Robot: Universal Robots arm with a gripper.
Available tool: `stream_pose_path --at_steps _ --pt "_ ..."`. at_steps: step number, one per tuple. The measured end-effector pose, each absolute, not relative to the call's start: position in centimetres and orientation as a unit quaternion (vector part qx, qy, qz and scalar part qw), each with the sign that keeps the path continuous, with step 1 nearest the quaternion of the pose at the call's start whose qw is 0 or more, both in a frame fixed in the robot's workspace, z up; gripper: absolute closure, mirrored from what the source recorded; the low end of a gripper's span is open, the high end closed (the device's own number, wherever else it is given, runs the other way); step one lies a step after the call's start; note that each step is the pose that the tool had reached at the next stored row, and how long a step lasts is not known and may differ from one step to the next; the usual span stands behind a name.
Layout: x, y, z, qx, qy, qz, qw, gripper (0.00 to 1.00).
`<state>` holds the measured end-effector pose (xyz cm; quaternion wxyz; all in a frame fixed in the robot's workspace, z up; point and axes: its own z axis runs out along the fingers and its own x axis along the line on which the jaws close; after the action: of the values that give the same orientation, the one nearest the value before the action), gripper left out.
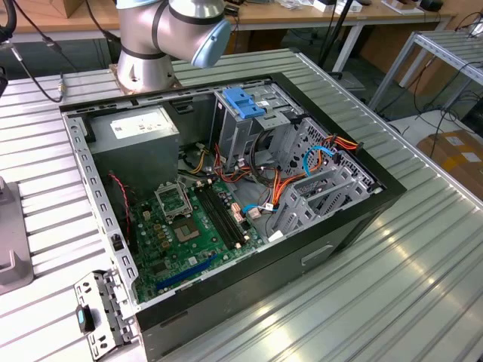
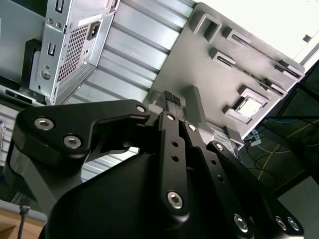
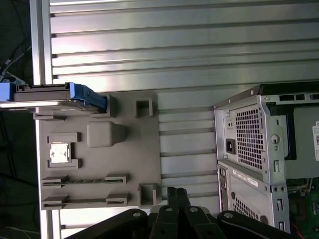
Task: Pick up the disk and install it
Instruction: 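Reach for the disk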
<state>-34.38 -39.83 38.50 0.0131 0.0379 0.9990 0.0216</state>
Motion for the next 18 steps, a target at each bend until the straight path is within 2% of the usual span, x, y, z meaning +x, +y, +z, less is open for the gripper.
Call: stream_pose_path --at_steps 18 --pt "-35.19 -39.83 38.39 0.038 0.999 0.022 0.013 0.9"
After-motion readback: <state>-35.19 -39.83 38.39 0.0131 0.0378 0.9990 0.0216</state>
